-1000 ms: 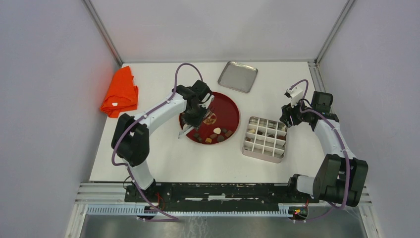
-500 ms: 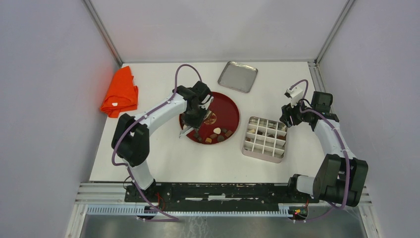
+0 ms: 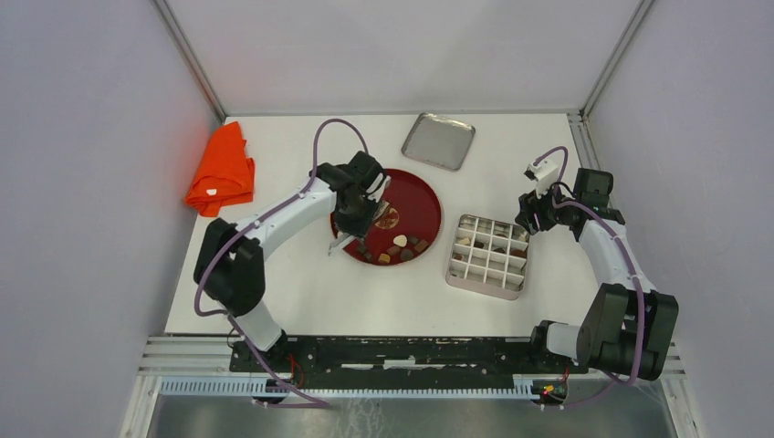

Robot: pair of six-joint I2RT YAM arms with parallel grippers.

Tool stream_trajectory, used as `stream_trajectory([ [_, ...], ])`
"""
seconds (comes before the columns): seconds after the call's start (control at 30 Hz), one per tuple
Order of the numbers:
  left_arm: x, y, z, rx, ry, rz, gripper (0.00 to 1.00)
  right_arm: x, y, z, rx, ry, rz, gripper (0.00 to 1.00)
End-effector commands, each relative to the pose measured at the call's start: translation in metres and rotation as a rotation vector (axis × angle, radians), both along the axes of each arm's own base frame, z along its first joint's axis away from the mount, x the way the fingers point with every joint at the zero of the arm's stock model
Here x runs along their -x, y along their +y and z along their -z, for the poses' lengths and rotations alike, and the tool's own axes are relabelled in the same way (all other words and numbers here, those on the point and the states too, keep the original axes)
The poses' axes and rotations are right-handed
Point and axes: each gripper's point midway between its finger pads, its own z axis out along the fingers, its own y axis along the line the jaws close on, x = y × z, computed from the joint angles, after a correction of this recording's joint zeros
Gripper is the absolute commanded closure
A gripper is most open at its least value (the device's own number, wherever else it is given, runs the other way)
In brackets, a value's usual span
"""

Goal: Pack the chocolate
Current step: Pick up the fake chocolate from the plate.

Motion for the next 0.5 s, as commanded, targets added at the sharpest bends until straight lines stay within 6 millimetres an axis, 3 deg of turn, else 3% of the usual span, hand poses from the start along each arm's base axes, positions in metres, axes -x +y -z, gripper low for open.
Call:
stream_trajectory([
  [0.0,-0.004,-0.013,-0.029,0.139,-0.113,-0.062,0.98,-0.011,0.003,-0.020,0.003,-0.062,-0.030,0.39],
  [0.27,-0.001,-0.013,-0.030,0.194,-0.167,-0.083,0.98,-0.011,0.004,-0.022,0.002,-0.070,-0.032,0.39],
  [0.47,-0.005,-0.017,-0.049,0.279,-0.255,-0.108,0.98,-0.011,0.004,-0.021,0.000,-0.067,-0.035,0.39],
])
